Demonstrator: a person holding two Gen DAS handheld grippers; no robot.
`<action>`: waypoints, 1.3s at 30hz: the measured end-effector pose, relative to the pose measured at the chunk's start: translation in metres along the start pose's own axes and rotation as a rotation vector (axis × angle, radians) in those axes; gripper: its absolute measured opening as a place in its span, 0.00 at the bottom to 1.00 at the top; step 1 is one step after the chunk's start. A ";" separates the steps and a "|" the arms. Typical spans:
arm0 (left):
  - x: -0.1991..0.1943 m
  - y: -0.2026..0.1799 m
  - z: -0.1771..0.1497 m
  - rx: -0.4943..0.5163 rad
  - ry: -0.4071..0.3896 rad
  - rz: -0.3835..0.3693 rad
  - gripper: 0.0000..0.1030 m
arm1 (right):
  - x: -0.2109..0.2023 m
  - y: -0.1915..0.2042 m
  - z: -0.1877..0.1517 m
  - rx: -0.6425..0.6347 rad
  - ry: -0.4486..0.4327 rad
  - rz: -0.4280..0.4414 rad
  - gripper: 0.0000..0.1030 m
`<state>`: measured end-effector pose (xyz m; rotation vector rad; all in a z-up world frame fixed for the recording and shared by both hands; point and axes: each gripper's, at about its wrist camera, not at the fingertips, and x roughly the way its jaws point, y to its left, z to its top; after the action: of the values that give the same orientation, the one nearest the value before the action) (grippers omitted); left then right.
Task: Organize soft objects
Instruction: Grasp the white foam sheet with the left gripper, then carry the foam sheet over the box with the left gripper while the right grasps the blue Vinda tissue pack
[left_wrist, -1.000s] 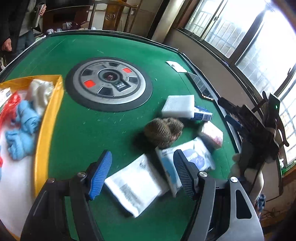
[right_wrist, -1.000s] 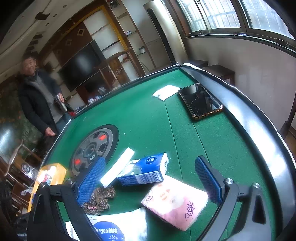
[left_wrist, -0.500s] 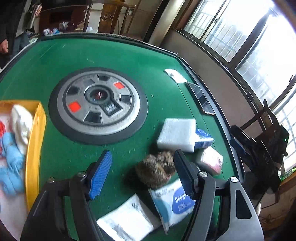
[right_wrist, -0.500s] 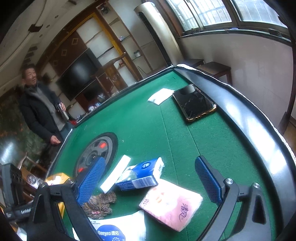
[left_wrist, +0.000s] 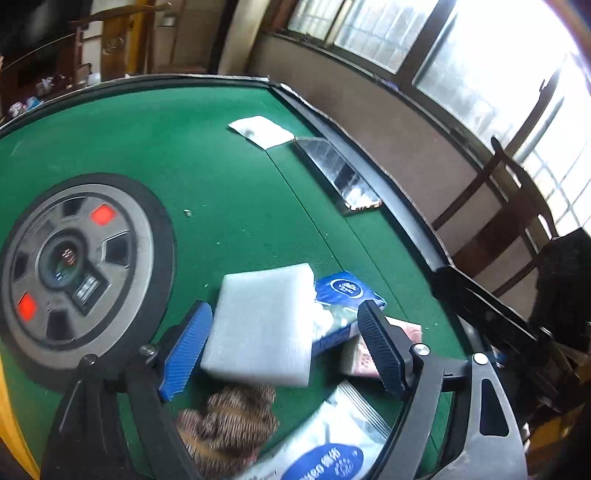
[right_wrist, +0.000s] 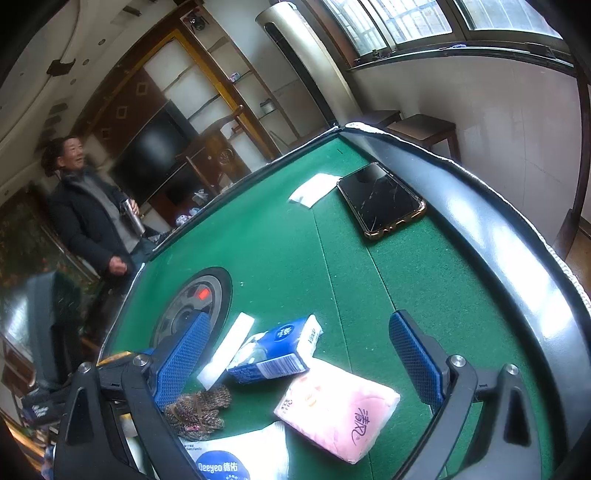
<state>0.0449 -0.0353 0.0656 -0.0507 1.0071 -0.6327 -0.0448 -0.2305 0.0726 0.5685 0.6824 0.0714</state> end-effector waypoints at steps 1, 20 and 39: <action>0.009 -0.002 0.003 0.010 0.019 0.016 0.79 | 0.000 -0.001 0.000 0.003 0.000 0.001 0.93; -0.013 0.029 -0.008 -0.095 -0.020 0.028 0.65 | 0.010 -0.002 0.001 -0.008 0.015 -0.031 0.93; -0.202 0.084 -0.139 -0.256 -0.333 0.228 0.66 | 0.013 -0.004 -0.005 -0.059 0.012 -0.120 0.93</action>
<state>-0.1027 0.1717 0.1183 -0.2544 0.7514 -0.2717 -0.0377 -0.2286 0.0599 0.4697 0.7220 -0.0169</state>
